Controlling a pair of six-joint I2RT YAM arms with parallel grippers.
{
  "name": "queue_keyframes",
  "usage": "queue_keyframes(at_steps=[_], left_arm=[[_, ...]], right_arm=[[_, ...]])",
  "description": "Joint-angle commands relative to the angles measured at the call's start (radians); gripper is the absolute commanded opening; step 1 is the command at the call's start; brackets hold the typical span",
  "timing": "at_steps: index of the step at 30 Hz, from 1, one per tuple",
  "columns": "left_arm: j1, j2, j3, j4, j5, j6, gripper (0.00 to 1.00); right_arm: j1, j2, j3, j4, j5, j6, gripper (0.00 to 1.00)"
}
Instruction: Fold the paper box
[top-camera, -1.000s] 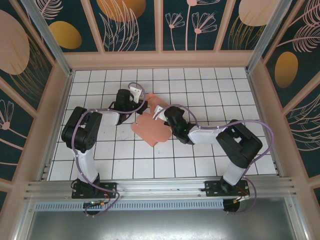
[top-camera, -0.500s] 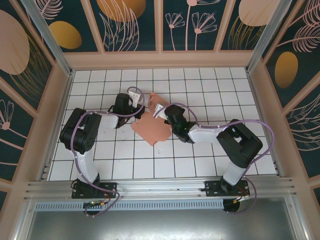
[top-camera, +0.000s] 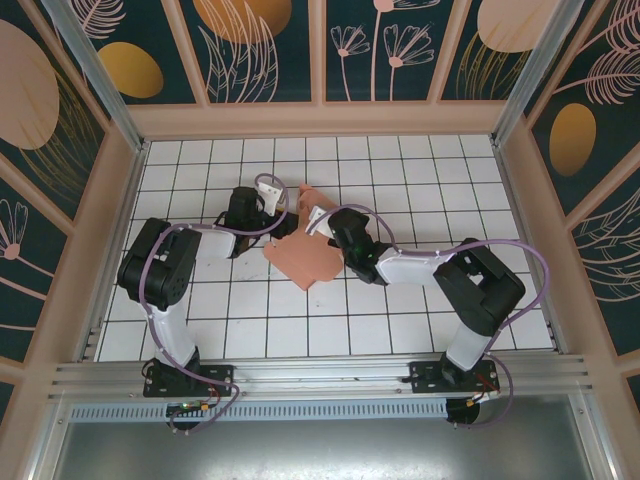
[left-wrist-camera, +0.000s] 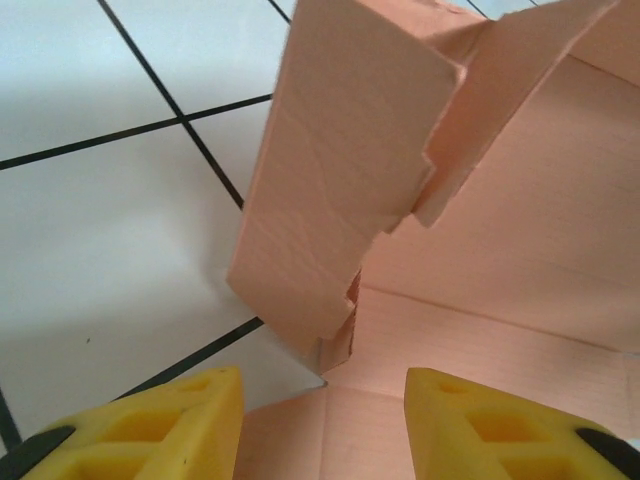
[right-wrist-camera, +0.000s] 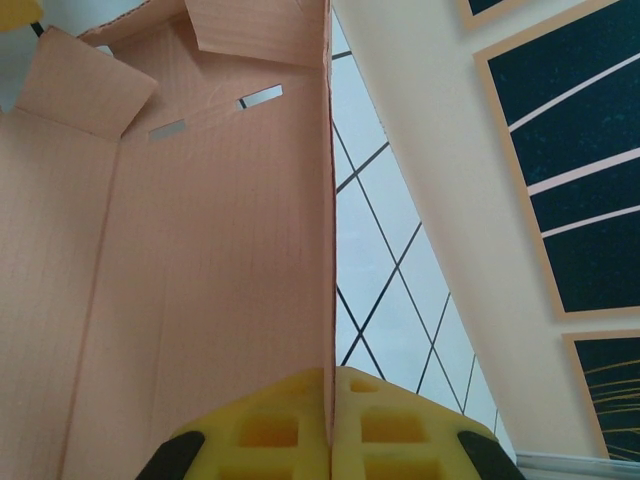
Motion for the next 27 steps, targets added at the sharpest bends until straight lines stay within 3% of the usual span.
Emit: queue_keyframes(at_steps=[1, 11, 17, 22, 27], left_arm=[[-0.006, 0.018, 0.045, 0.035, 0.033, 0.004, 0.46], [-0.005, 0.077, 0.138, 0.026, 0.014, -0.014, 0.45], [-0.005, 0.116, 0.186, 0.016, -0.013, -0.048, 0.38], [-0.005, 0.133, 0.198, 0.021, -0.017, -0.065, 0.15], [-0.005, 0.118, 0.178, 0.011, -0.036, -0.047, 0.04]], right_arm=[[-0.001, 0.007, 0.039, 0.009, 0.005, 0.01, 0.0], [0.004, 0.005, 0.04, 0.006, 0.012, 0.012, 0.0], [0.007, 0.003, 0.039, 0.006, 0.012, 0.012, 0.0], [0.005, 0.001, 0.033, 0.008, 0.015, 0.01, 0.0], [0.001, -0.001, 0.033, 0.008, 0.015, 0.012, 0.0]])
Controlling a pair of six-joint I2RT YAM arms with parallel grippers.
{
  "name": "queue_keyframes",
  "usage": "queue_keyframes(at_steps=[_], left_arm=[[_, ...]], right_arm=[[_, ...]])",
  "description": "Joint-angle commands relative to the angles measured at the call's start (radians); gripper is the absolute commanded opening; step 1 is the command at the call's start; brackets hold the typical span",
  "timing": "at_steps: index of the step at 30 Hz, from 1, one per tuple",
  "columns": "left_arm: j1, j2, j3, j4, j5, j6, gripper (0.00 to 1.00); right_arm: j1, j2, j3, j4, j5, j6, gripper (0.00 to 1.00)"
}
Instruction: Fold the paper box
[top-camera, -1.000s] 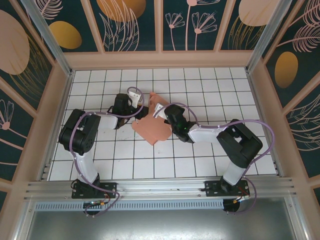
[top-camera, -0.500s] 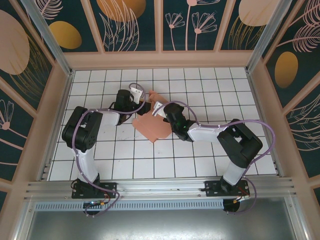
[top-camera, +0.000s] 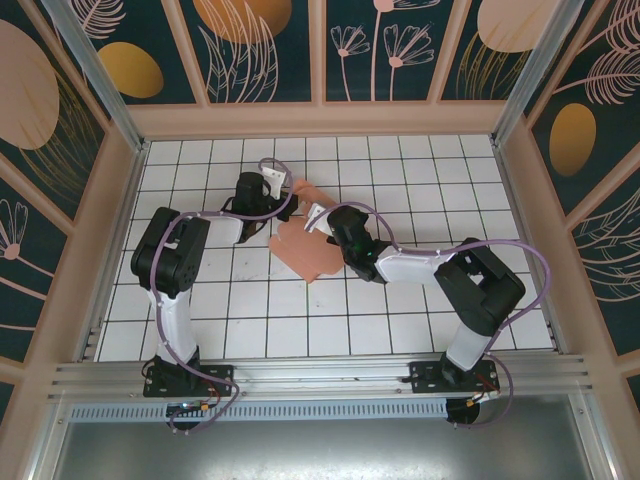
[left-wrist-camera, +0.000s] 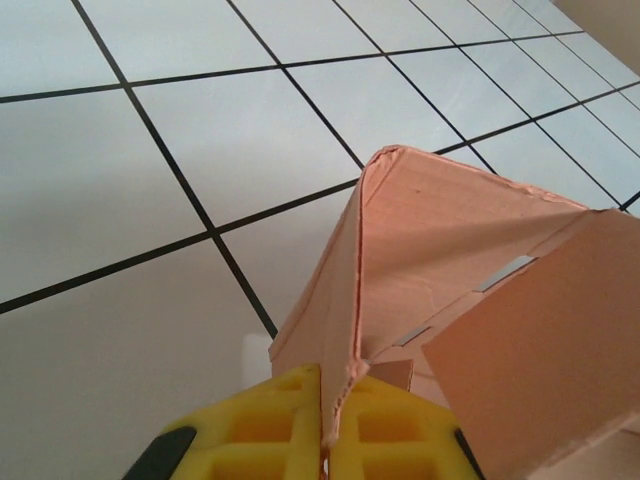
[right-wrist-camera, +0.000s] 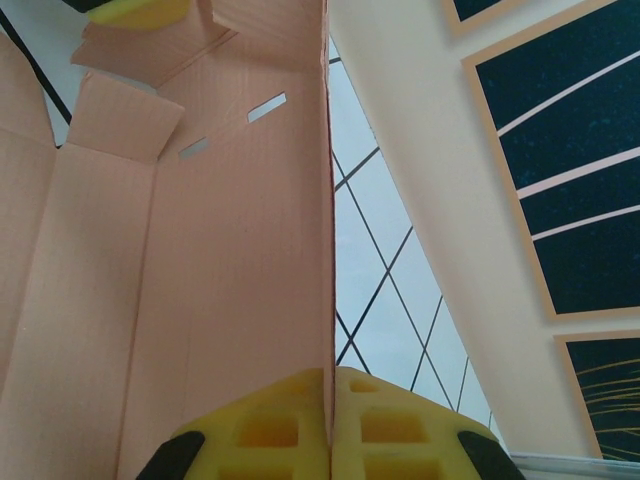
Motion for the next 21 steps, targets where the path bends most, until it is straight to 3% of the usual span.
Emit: queue_keyframes(at_steps=[1, 21], left_arm=[[-0.005, -0.005, -0.007, 0.005, -0.007, 0.006, 0.01], [-0.004, -0.128, -0.137, -0.015, -0.054, 0.02, 0.0]], right_arm=[[0.001, 0.0, 0.014, 0.02, 0.009, 0.012, 0.0], [-0.009, 0.018, 0.026, 0.018, 0.042, 0.007, 0.0]])
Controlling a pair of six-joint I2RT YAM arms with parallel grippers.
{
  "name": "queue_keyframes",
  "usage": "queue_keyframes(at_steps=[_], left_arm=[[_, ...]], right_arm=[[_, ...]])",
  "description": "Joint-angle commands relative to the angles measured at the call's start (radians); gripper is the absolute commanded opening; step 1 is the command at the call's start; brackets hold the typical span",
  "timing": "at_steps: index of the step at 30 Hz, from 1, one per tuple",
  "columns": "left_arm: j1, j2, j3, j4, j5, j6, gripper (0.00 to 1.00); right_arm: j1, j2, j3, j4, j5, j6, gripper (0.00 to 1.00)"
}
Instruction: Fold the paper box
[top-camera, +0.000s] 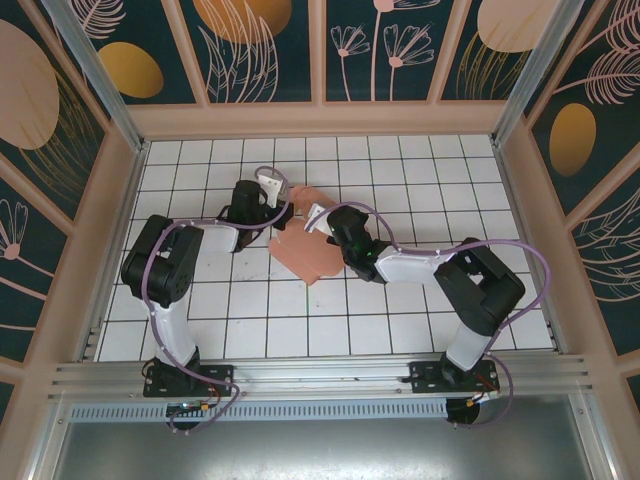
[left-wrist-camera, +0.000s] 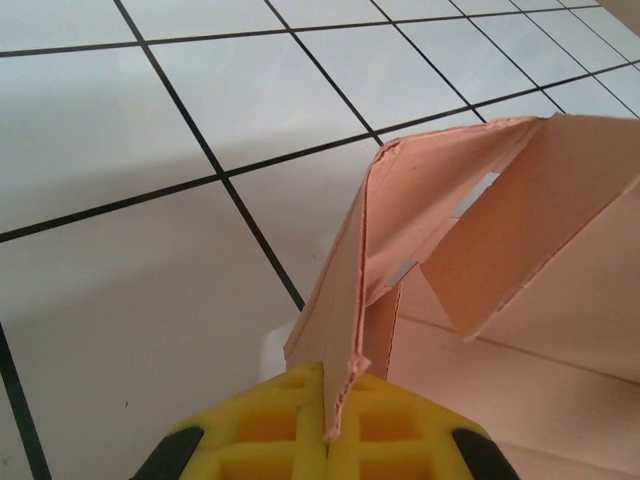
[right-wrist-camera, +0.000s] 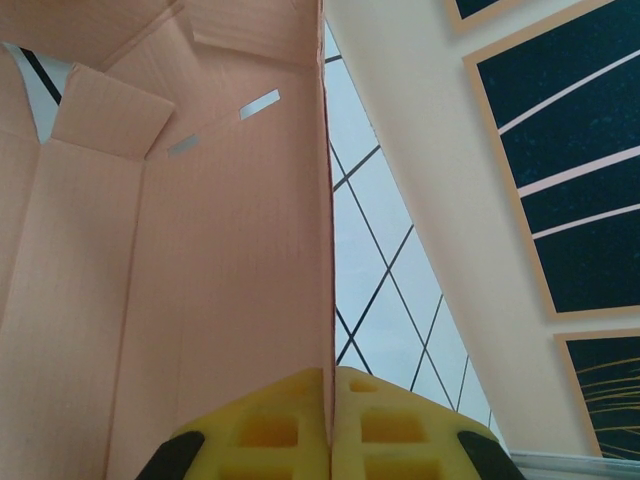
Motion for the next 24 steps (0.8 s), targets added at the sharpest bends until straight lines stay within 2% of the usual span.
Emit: queue_keyframes(at_steps=[1, 9, 18, 24], left_arm=[[0.002, -0.043, -0.024, -0.014, -0.013, 0.009, 0.0], [0.001, -0.11, -0.058, -0.027, -0.004, 0.012, 0.0], [0.002, -0.091, -0.067, -0.029, -0.019, -0.033, 0.0], [0.003, -0.089, -0.08, -0.007, -0.022, -0.053, 0.0]], right_arm=[[-0.007, 0.018, 0.027, 0.022, 0.043, 0.002, 0.0], [0.002, 0.06, 0.034, 0.079, 0.088, -0.118, 0.0], [0.034, 0.175, -0.051, 0.459, 0.189, -0.46, 0.0], [0.039, 0.219, -0.082, 0.573, 0.192, -0.545, 0.0]])
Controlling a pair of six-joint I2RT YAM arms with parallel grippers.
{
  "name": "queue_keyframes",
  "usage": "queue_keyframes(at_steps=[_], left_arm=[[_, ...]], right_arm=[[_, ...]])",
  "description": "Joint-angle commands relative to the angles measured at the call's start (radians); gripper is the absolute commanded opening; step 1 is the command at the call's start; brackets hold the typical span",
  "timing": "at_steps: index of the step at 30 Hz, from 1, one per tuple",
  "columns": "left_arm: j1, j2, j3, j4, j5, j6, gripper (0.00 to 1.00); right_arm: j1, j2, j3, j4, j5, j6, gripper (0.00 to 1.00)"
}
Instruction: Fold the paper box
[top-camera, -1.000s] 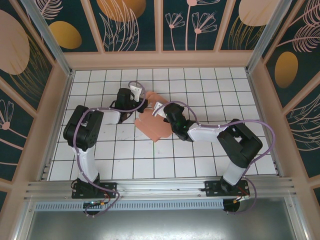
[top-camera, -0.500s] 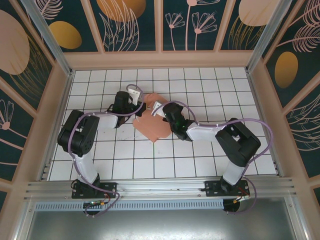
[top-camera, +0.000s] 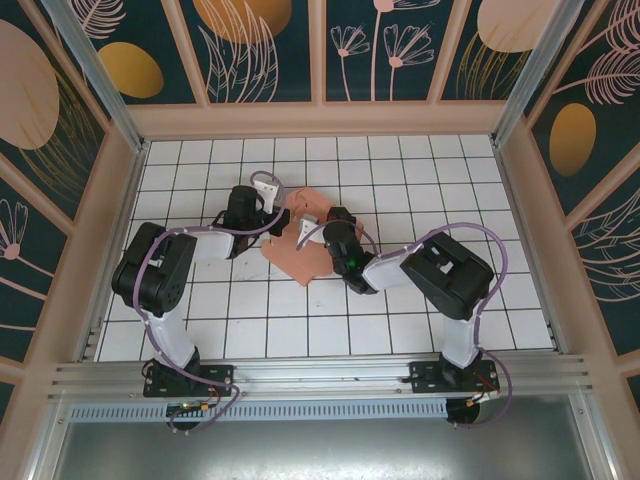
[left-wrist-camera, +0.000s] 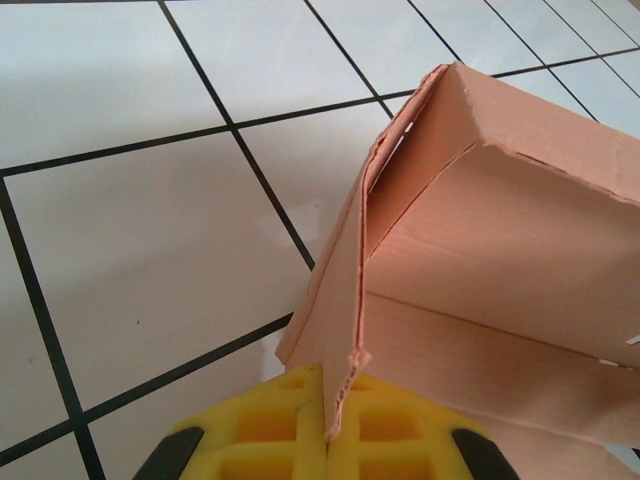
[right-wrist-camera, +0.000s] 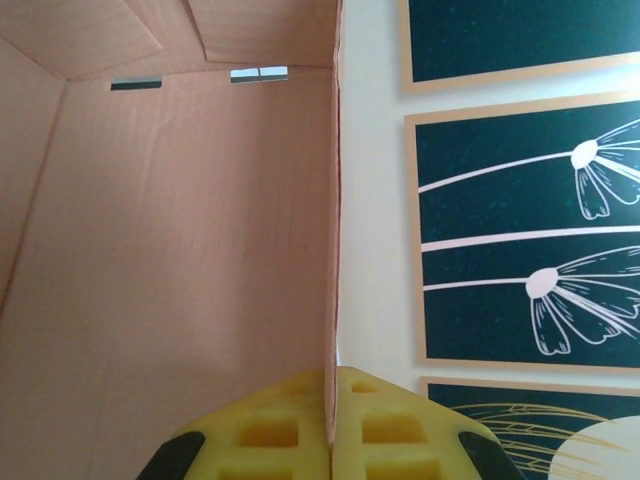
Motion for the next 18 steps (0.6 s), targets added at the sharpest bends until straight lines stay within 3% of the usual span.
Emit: queue_keyframes(at_steps=[1, 18], left_arm=[[0.004, -0.007, -0.006, 0.035, -0.004, -0.027, 0.0], [-0.045, -0.017, -0.034, 0.106, 0.047, -0.106, 0.0]], right_arm=[[-0.001, 0.031, -0.024, 0.111, 0.063, -0.085, 0.0], [0.019, 0.07, 0.027, 0.086, 0.08, -0.045, 0.0]])
